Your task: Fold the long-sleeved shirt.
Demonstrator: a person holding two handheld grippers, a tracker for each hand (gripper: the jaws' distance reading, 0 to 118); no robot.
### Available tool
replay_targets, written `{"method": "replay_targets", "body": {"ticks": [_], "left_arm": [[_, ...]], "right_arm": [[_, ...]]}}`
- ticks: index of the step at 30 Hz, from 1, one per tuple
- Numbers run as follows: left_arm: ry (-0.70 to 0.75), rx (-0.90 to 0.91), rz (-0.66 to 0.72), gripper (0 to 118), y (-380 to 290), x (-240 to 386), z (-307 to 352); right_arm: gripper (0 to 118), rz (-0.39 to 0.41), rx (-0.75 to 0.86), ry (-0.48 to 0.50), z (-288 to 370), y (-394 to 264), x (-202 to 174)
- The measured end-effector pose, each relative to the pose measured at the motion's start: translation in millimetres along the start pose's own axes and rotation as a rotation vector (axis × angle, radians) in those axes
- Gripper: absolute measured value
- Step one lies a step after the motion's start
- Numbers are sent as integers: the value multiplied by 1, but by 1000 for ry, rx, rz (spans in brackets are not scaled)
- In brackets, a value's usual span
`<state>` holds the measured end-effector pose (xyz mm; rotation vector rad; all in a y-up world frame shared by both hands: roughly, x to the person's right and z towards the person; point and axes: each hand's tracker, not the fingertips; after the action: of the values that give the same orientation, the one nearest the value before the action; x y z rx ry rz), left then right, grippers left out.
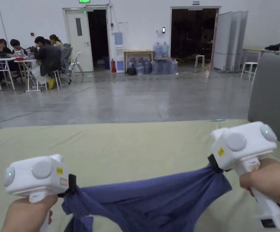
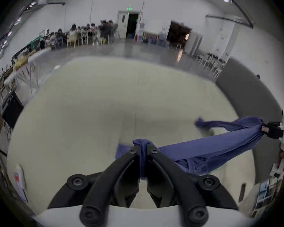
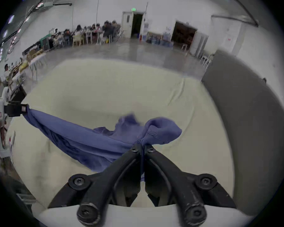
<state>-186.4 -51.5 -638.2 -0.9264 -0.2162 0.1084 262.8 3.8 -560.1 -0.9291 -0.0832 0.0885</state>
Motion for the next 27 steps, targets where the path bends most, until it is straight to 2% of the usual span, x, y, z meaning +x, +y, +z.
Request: {"method": "replay_targets", "body": {"ticks": [2, 4, 7, 9, 12, 16, 17, 20, 23, 24, 25, 26, 27], "left_arm": [[10, -83, 6, 0, -52, -9, -25], [46, -153, -15, 0, -95, -20, -46], [57, -156, -57, 0, -142, -31, -41], [40, -147, -43, 0, -158, -40, -26], [-1, -123, -14, 0, -171, -49, 5], [-14, -103, -54, 0, -194, -44, 43], [-18, -103, -61, 0, -201, -42, 47], [-2, -140, -122, 0, -226, -37, 47], [-38, -192, -80, 0, -245, -41, 34], [-35, -194, -33, 9, -247, -44, 35], [-21, -204, 23, 37, -246, -47, 41], [-46, -193, 61, 79, -244, -50, 49], [-91, -156, 128, 117, -244, -54, 67]], "right_arm": [[0, -24, -84, 33, -32, -49, -9], [0, -1, -152, 60, -50, -96, -17], [0, -20, -175, 87, -49, -140, -18], [0, -25, -173, 114, -38, -158, -12], [0, 18, -138, 112, -5, -182, -9], [0, 1, -151, 147, 24, -220, -12], [0, -3, -162, 151, 26, -229, -14], [0, 51, -196, 132, 22, -260, -30], [0, 25, -284, 171, 1, -280, -38], [9, 19, -298, 151, -4, -280, -39], [35, 13, -315, 112, -6, -279, -41], [70, 1, -306, 88, -3, -278, -38], [97, -44, -236, 105, 14, -274, -35]]}}
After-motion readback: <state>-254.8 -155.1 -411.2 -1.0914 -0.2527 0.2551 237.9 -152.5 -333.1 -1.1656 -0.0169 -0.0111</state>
